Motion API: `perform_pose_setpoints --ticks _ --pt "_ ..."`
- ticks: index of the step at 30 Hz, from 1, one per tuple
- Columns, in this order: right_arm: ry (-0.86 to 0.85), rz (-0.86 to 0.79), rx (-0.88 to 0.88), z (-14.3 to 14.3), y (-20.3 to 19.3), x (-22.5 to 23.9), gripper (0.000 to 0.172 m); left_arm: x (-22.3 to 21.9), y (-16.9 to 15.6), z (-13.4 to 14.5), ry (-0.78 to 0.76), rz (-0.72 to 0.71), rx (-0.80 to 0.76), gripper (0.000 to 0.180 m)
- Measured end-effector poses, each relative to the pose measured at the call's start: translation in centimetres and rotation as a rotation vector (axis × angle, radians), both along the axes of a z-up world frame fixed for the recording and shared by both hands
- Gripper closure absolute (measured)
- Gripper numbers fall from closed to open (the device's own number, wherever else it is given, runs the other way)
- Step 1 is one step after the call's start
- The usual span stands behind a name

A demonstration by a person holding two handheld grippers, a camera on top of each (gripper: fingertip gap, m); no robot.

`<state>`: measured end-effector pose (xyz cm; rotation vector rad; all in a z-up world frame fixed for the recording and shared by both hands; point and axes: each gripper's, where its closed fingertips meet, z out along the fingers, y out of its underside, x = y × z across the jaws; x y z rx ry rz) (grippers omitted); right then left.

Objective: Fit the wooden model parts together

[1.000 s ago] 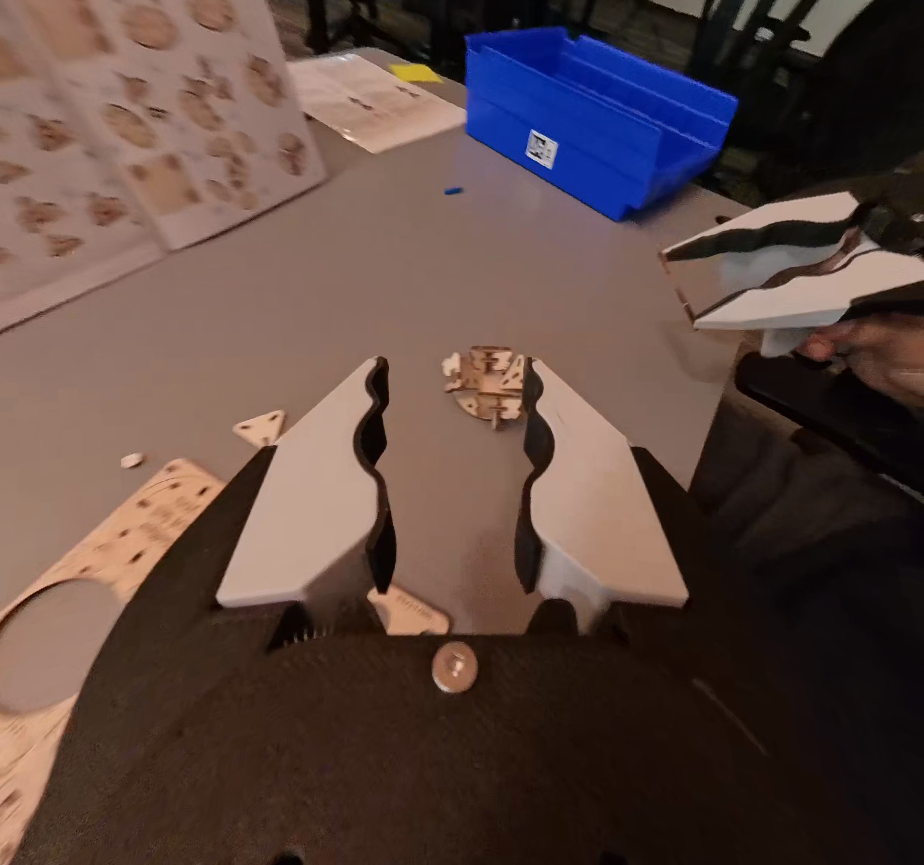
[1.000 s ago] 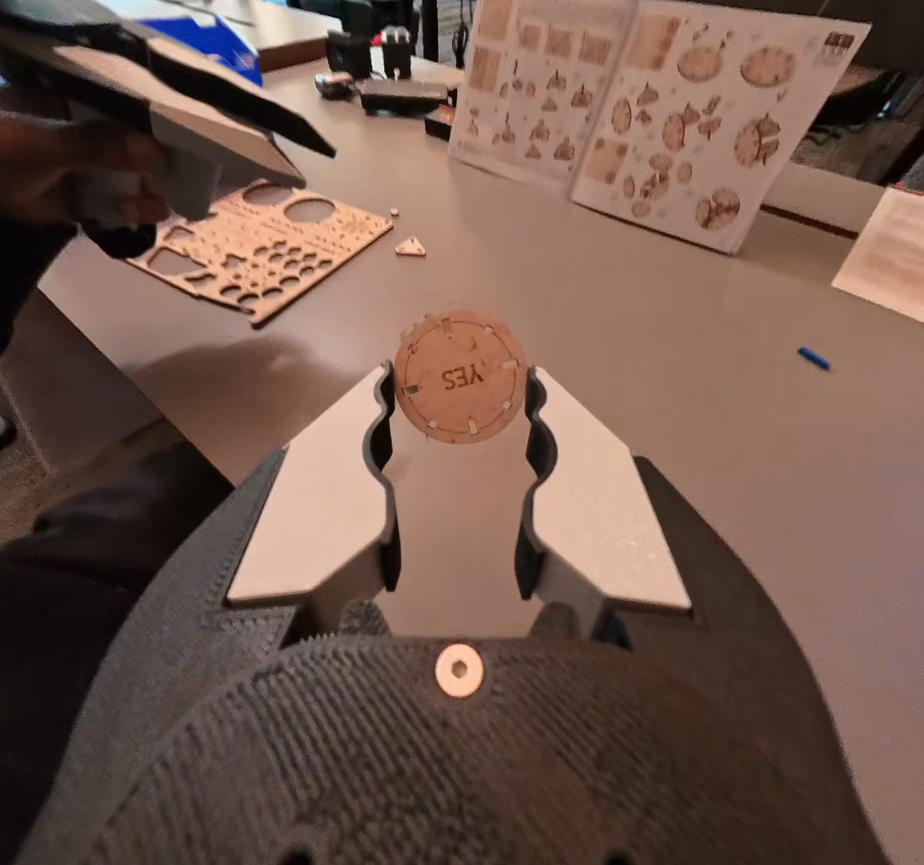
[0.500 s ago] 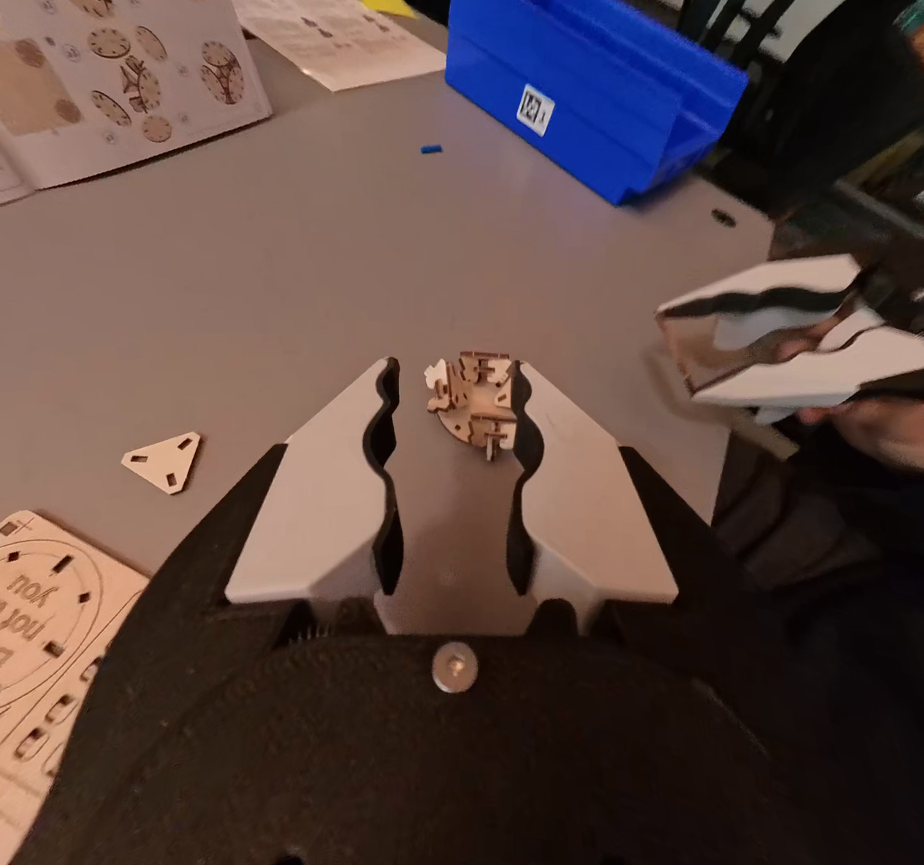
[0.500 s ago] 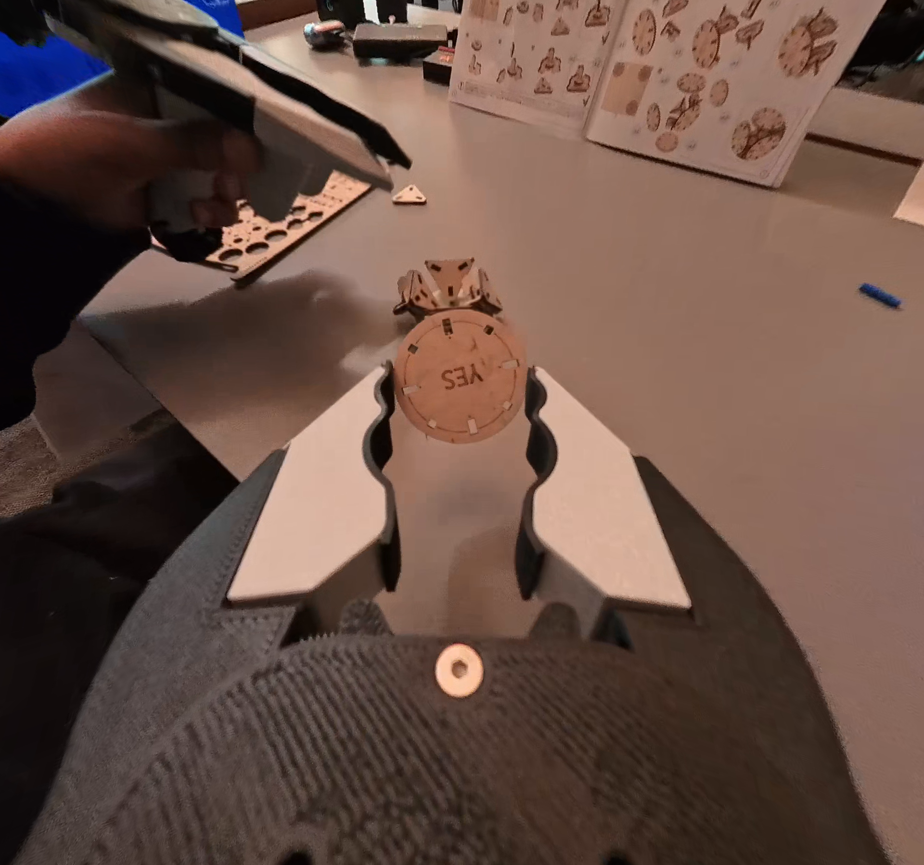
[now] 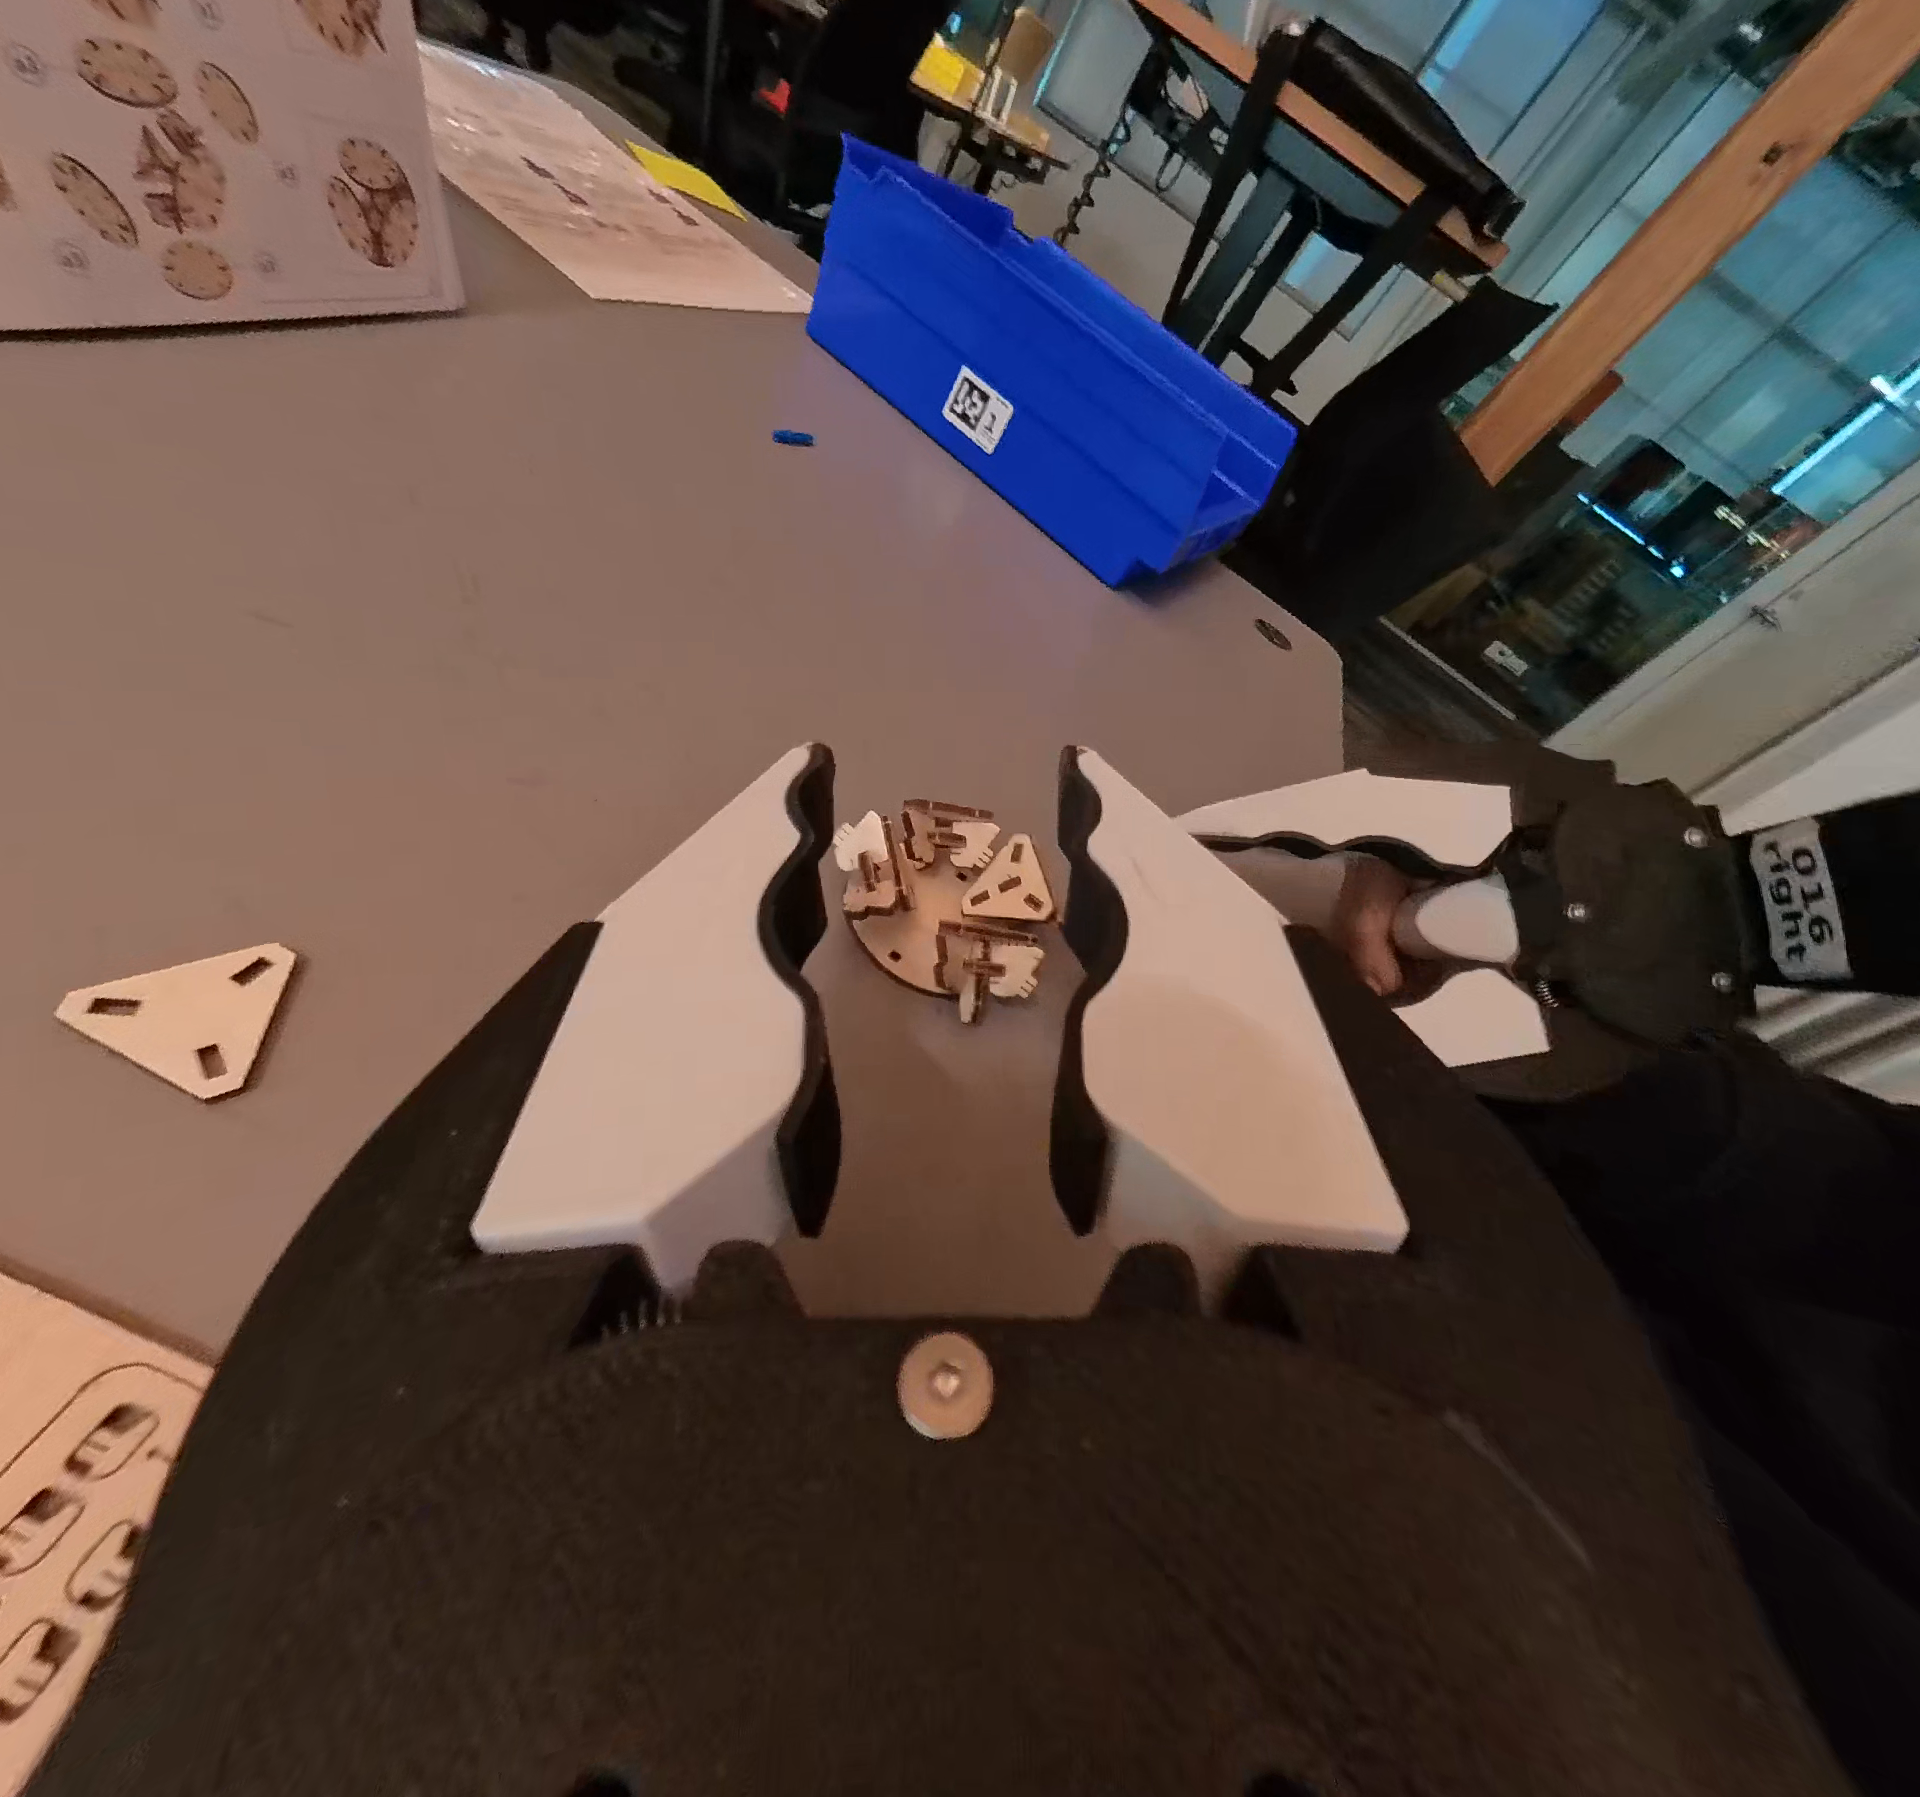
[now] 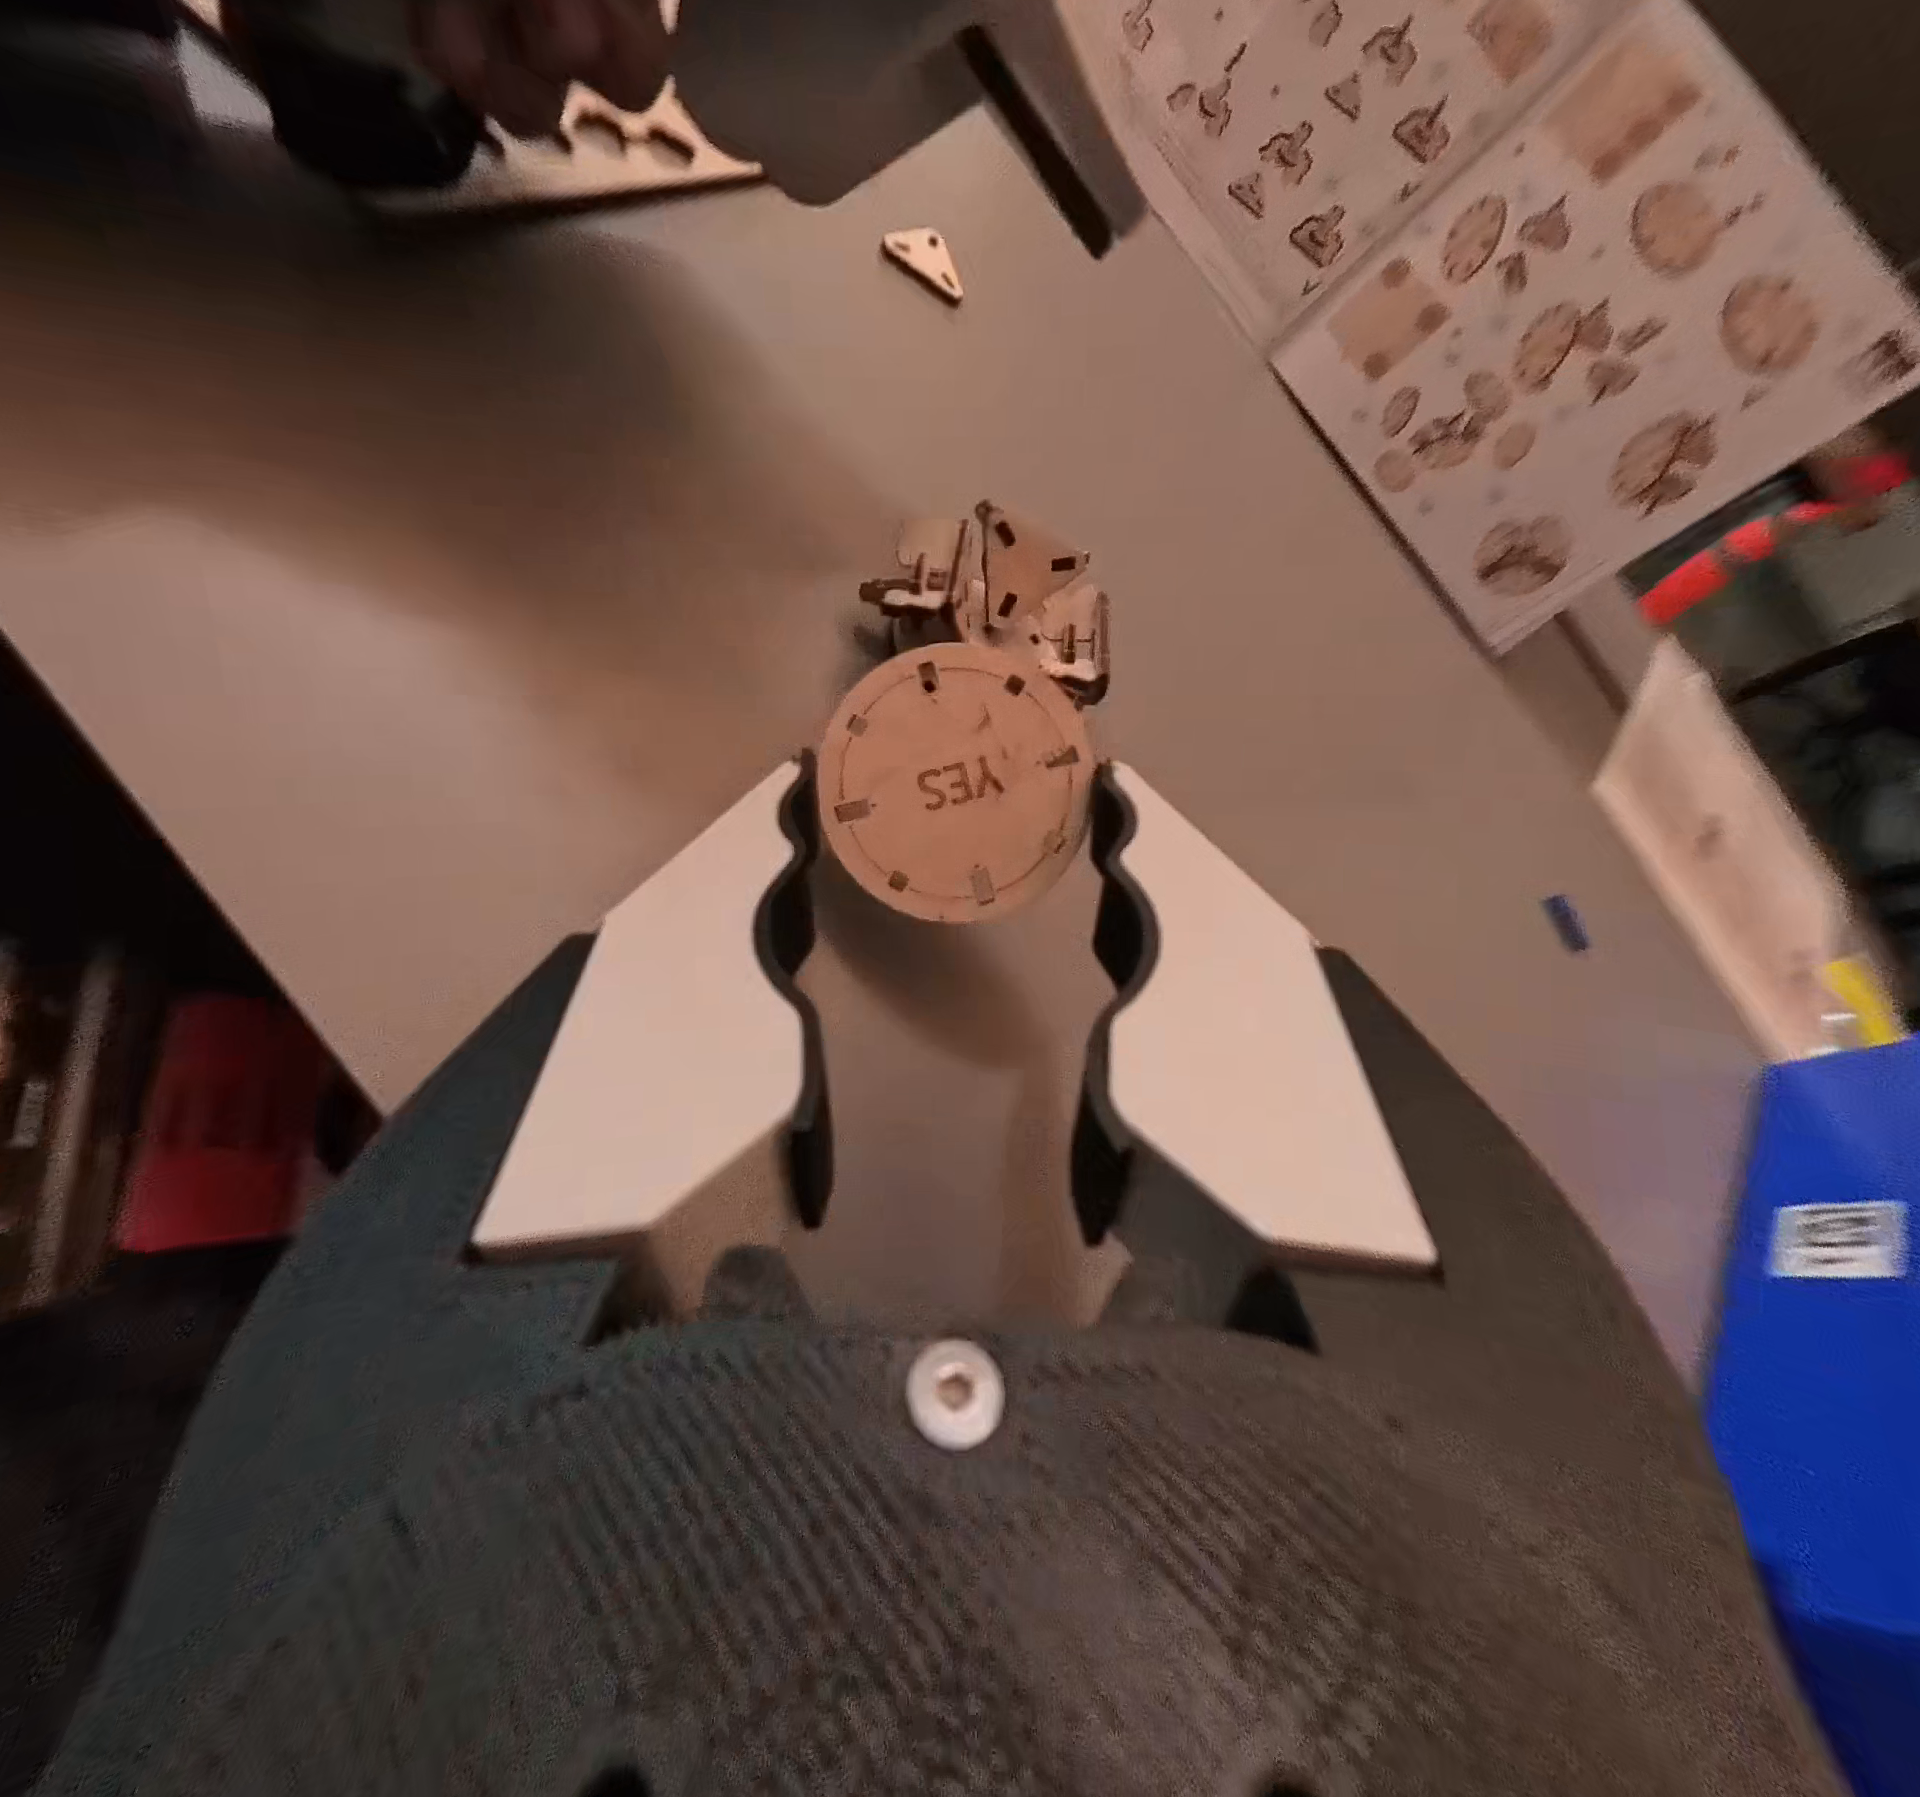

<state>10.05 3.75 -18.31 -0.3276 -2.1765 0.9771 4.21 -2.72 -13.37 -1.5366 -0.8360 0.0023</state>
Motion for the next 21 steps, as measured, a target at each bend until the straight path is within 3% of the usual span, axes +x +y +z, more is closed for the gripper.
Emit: perform_pose_setpoints --ticks 4,7,21 --pt "0.167 0.02 0.207 0.1 -0.8 -0.5 0.12 1.3 1.5 -0.5 -0.026 -0.111 -0.016 0.137" --pt "0.193 0.022 0.267 0.1 -1.2 -1.0 0.12 1.5 2.0 -1.1 -0.033 -0.13 -0.041 0.137" --pt "-0.128 -0.008 -0.206 1.1 -0.7 -1.5 0.12 -0.6 -1.9 2.7 0.057 0.046 0.216 0.138"
